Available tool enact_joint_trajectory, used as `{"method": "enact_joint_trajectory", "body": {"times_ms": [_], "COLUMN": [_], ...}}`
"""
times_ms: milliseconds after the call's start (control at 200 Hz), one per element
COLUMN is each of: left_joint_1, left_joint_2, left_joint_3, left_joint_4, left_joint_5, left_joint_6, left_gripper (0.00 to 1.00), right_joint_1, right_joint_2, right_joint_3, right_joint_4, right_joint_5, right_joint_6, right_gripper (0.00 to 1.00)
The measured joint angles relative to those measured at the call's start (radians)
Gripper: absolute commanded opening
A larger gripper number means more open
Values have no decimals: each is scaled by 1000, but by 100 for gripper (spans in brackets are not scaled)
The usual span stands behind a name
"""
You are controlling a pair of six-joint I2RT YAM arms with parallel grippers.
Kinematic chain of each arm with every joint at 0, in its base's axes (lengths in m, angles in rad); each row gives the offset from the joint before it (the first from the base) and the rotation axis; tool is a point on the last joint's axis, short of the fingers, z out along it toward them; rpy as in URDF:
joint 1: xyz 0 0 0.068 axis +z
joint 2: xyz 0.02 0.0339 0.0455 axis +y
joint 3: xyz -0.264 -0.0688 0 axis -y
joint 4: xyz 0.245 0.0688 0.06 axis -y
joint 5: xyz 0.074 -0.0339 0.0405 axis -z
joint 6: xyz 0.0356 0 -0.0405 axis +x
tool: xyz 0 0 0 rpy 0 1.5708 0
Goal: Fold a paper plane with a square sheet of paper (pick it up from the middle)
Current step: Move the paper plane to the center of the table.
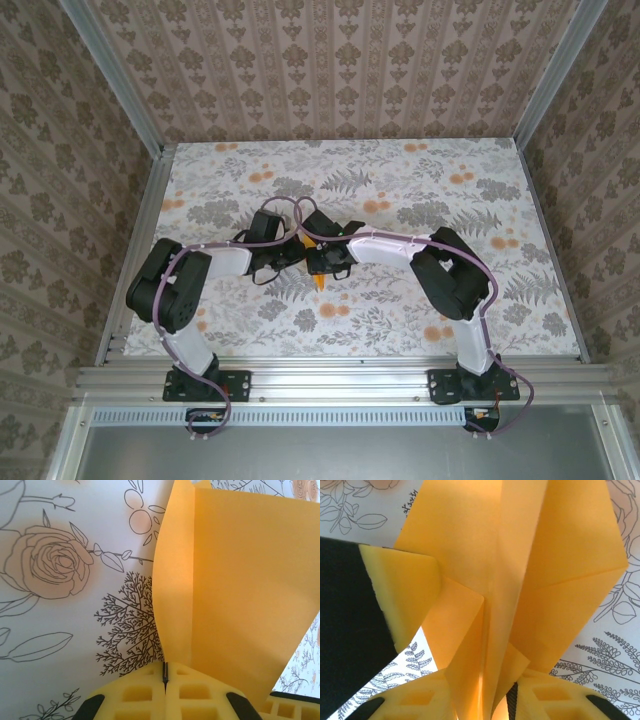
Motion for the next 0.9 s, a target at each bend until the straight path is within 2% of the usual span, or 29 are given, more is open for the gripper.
{"method": "enact_joint_trajectory", "body": {"times_ms": [90,210,425,590,725,900], "left_joint_1": [0,0,0,4,21,103], "left_joint_2": [0,0,-18,-28,-51,-134], "left_joint_3": [0,0,0,0,-5,-38], "left_joint_4": [0,0,-16,-25,-30,-60], "left_joint_5": [0,0,0,-2,-5,-17], "left_joint_6": [0,-5,-7,-15,-31,-44], "left_gripper": [6,9,15,26,33,44], "right_joint_1": [0,0,0,0,0,-4], "right_joint_2": [2,9,18,36,57,53], "right_joint_3": [7,21,36,55,67,71], "right_joint_4": [0,-6,-18,-32,-37,-60], "right_joint_5": [8,24,46,58,66,117], "right_joint_6": [9,14,17,16,16,7], "right_gripper": [26,18,18,16,9,10]}}
